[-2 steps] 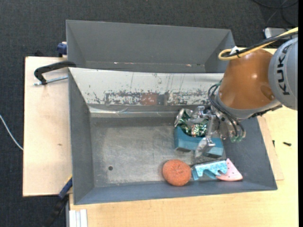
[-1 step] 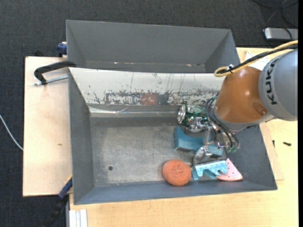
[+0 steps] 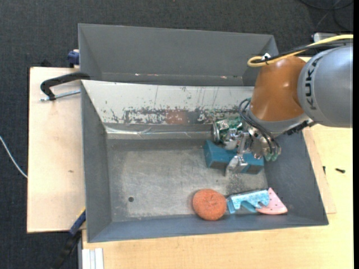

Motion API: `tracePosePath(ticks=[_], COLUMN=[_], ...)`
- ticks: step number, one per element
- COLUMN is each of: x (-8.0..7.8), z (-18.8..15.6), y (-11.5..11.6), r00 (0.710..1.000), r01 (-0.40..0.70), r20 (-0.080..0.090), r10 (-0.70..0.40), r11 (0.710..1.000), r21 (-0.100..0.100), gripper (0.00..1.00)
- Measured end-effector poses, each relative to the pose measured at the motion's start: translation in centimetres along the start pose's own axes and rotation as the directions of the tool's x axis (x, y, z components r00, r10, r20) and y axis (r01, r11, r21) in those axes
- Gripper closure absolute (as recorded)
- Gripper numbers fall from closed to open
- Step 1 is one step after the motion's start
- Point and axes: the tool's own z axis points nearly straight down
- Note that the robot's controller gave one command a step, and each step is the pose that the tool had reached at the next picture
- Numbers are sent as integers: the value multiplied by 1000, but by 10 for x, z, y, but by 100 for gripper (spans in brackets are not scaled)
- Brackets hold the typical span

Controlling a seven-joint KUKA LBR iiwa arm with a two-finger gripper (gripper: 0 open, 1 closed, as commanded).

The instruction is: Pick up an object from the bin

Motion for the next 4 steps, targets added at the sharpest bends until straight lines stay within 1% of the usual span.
tracePosePath(ticks=[1,2,4], x=[0,2,7], z=[0,-1,-9], y=[0,0,0], r00=[1000,1000,1000], r01=[0,0,-2], r20=[0,4,21], r10=[0,0,1], r11=[1000,1000,1000], r21=[0,1,3], gripper=[100,100,100])
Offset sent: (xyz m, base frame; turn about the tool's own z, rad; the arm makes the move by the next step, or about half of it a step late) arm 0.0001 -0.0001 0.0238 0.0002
